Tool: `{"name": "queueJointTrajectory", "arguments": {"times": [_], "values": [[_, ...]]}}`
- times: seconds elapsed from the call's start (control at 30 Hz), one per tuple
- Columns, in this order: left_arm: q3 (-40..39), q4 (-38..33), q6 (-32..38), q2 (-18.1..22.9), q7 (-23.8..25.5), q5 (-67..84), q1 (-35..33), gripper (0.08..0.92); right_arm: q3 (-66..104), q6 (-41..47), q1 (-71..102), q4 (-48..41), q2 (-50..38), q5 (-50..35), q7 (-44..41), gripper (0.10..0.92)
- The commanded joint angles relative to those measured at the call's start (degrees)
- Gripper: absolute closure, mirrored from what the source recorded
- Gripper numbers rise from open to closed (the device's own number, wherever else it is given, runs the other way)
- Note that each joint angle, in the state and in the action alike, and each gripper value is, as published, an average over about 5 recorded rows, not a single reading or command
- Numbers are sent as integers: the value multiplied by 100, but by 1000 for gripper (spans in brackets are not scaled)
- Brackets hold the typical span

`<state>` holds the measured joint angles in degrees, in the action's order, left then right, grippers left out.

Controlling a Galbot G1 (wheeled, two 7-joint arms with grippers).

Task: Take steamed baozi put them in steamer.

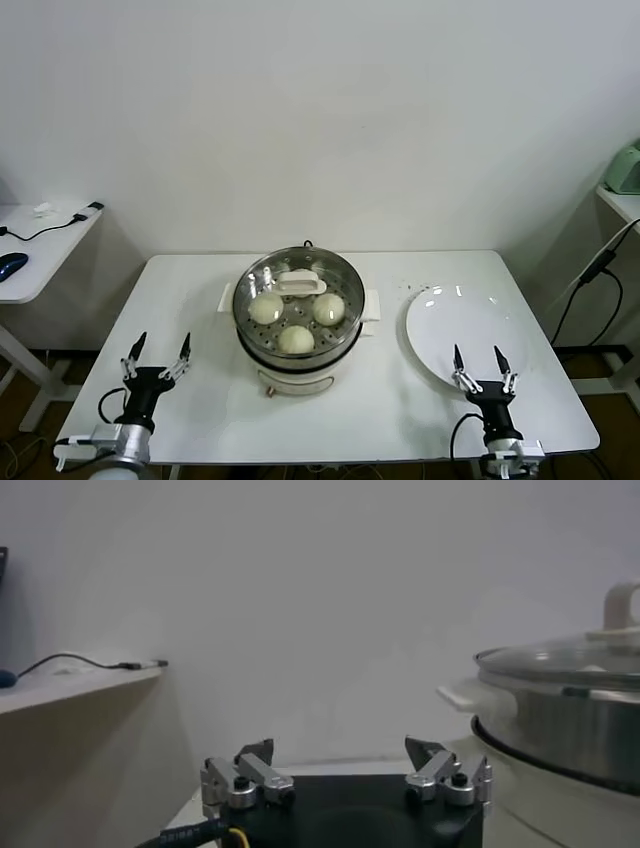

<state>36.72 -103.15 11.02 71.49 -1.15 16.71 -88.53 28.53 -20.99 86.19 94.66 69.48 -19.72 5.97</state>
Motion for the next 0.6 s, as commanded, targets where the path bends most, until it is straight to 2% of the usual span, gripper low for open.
{"name": "queueJointTrajectory", "arguments": {"times": [0.03, 0.6], "values": [[38, 193, 243, -31, 22, 311, -80, 177, -34, 2, 2, -18, -12, -29, 35, 203], [-42, 143, 291, 6, 21, 125, -114, 177, -80, 26, 16, -20, -7, -48, 10, 203]]}}
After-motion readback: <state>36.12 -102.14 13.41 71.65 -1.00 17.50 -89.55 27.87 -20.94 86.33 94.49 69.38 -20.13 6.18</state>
